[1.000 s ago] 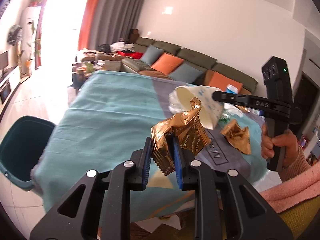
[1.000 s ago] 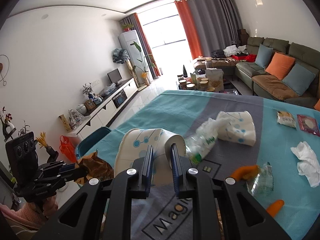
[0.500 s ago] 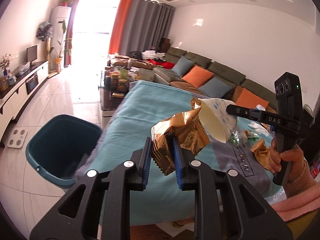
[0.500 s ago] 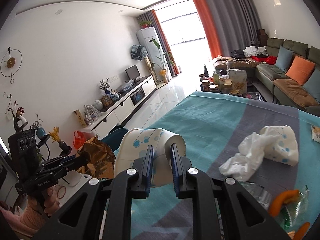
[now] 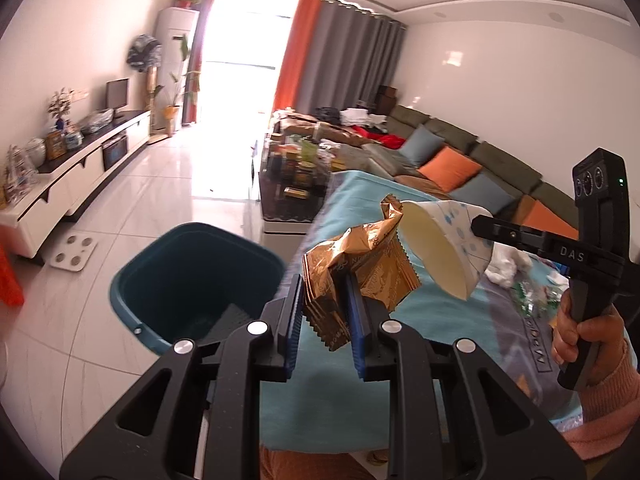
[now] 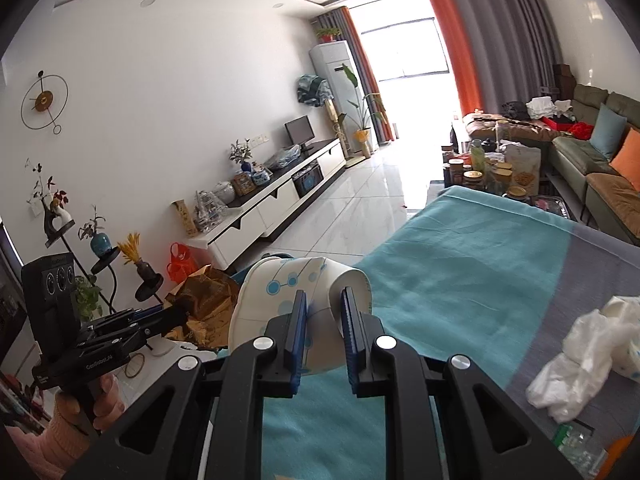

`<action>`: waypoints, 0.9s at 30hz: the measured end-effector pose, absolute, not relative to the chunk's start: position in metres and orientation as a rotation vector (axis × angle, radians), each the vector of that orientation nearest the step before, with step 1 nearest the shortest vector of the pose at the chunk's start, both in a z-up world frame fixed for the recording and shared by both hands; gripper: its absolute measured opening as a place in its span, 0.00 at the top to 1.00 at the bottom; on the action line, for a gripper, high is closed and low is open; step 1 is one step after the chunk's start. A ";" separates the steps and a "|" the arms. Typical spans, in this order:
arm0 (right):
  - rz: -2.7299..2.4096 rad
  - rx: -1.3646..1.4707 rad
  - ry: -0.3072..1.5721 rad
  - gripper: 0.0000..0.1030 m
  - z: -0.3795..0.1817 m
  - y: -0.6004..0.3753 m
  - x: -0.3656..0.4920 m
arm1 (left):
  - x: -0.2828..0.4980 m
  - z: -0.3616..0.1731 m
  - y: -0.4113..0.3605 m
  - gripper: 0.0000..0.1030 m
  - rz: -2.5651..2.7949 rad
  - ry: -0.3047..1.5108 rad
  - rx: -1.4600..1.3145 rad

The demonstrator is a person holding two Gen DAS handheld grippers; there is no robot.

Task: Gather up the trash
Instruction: 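Carry the foil wrapper and paper cup to the teal bin and release both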

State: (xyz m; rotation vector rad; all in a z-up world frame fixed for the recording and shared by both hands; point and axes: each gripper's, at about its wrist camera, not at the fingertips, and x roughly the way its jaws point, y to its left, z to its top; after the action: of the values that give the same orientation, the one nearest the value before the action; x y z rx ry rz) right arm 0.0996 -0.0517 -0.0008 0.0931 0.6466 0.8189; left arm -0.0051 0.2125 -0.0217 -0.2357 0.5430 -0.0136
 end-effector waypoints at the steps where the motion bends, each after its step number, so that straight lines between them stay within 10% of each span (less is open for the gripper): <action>1: 0.825 0.090 0.647 0.85 -0.001 -0.049 0.100 | -0.006 -0.021 0.216 0.79 0.000 0.542 -0.237; 27: 0.903 -0.017 0.718 0.85 -0.014 0.054 0.128 | 0.002 -0.037 0.306 0.79 0.222 0.588 -0.326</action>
State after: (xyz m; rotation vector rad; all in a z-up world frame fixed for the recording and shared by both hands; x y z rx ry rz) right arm 0.1277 0.0543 -0.0136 -0.0168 0.7182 0.9034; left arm 0.0019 0.3059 -0.0368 -0.3264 0.5884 0.2217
